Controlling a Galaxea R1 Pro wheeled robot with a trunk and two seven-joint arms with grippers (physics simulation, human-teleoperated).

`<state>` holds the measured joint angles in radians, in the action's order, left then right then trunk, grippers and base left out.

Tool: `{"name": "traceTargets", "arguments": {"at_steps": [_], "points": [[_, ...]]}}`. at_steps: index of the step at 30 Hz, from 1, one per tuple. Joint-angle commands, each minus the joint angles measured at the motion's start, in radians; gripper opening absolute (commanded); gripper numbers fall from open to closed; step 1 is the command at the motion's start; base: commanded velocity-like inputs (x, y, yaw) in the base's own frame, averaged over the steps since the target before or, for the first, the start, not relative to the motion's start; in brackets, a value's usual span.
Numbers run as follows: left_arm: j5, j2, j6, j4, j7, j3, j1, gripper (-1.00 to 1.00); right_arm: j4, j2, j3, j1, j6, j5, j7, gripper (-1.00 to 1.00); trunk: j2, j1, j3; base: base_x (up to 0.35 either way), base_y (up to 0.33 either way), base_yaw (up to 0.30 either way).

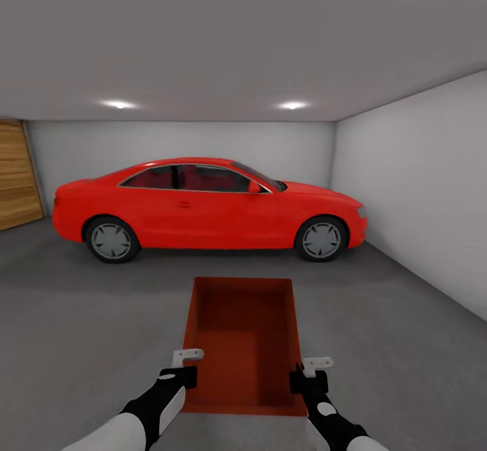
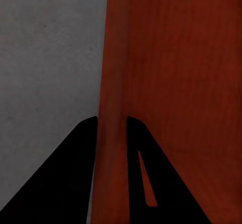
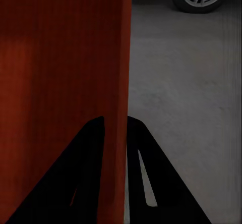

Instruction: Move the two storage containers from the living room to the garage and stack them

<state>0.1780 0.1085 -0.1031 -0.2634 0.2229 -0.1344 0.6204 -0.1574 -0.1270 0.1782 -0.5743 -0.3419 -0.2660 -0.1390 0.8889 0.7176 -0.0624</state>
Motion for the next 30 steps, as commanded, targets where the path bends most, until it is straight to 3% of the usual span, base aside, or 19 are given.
{"name": "traceTargets", "arguments": {"at_steps": [1,30], "points": [[-0.018,-0.012,-0.007,-0.007,0.013,0.017,0.001,-1.00,0.002,0.000,0.033,-0.001,-0.003,-0.005,-0.003,-1.00,0.001,0.001,-0.002,0.321,0.038,-0.278],[-0.018,-0.012,-0.007,-0.007,0.013,0.018,0.000,-1.00,0.002,0.000,0.033,-0.001,-0.003,-0.005,-0.002,-1.00,0.001,0.001,-0.002,0.321,0.118,-0.282]]}}
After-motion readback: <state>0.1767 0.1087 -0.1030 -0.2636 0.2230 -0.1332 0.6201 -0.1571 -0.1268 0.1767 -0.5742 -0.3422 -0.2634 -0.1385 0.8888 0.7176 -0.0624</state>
